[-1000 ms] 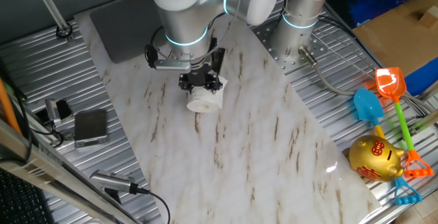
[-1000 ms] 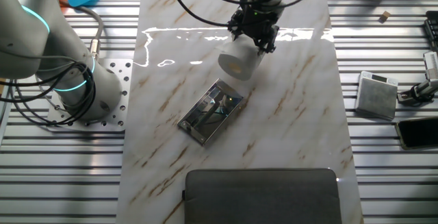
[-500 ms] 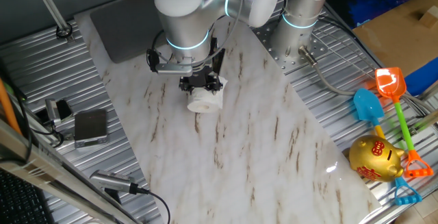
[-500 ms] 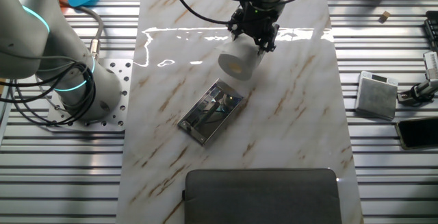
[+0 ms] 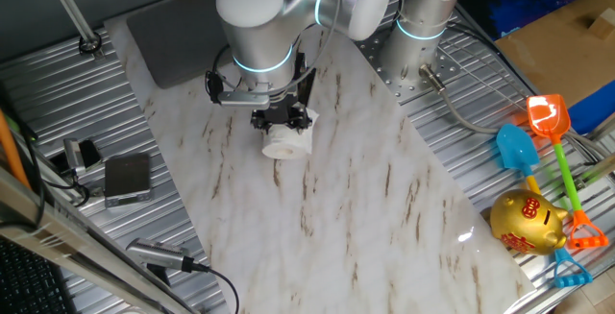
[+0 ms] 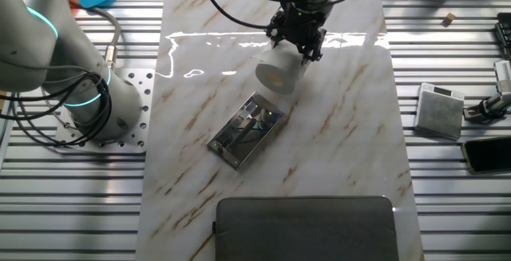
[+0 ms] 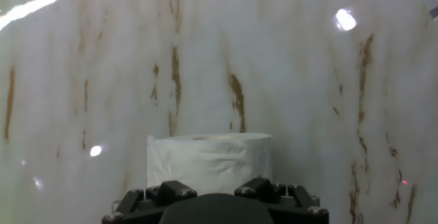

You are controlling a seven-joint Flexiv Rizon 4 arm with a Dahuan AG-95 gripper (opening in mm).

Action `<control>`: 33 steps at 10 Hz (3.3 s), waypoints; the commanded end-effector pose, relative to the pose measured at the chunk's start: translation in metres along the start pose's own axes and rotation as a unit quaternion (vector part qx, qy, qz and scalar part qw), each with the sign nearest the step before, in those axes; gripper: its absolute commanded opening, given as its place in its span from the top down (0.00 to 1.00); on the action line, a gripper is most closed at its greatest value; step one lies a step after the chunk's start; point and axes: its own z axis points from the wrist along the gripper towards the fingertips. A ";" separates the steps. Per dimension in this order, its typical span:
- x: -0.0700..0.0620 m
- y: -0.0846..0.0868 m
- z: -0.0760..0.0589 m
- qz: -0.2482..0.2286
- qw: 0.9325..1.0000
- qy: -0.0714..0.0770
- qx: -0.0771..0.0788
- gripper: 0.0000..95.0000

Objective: Take the roll of paper down from the shelf

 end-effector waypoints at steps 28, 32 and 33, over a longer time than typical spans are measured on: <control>-0.001 0.000 -0.001 0.043 0.999 0.004 0.009 1.00; 0.002 0.000 -0.001 0.038 0.999 0.002 0.011 1.00; 0.004 0.000 -0.001 0.038 0.999 -0.003 0.011 1.00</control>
